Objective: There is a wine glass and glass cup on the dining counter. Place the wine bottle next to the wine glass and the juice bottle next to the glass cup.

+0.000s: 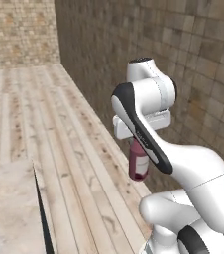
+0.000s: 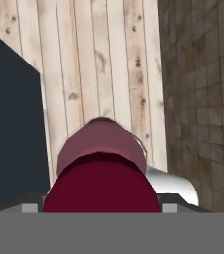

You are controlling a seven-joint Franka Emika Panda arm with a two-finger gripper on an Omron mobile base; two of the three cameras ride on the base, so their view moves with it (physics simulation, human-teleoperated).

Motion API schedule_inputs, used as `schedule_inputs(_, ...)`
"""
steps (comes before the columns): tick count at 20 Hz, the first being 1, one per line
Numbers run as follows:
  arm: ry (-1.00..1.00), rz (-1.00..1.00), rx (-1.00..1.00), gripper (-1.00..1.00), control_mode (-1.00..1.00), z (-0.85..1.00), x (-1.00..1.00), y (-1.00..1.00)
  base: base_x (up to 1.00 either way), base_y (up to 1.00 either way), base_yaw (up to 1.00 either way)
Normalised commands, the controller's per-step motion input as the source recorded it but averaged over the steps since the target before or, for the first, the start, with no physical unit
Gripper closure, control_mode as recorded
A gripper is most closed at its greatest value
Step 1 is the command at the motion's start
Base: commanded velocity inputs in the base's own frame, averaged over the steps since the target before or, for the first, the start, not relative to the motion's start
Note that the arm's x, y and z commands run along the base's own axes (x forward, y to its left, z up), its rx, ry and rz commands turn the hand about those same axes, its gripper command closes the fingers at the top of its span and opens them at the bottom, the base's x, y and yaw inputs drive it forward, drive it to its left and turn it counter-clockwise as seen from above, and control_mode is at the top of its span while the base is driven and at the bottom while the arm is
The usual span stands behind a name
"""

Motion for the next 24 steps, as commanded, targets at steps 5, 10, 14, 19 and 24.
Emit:
schedule_inputs(5, 0.0, 0.0, 0.0, 1.0, 1.0, 0.0, 0.0, 0.0, 0.77, -0.15, 0.21)
schedule_inputs(10, 0.0, 0.0, 0.0, 1.0, 1.0, 0.0, 0.0, 0.0, 0.77, -0.15, 0.21)
schedule_inputs(14, 0.0, 0.0, 0.0, 1.0, 1.0, 0.0, 0.0, 0.0, 0.76, -0.15, 0.25)
schedule_inputs(19, 0.0, 0.0, 0.0, 1.0, 1.0, 0.0, 0.0, 0.0, 0.72, -0.14, 0.32)
schedule_inputs(24, 0.0, 0.0, 0.0, 1.0, 1.0, 0.0, 0.0, 0.0, 0.69, -0.13, 0.36)
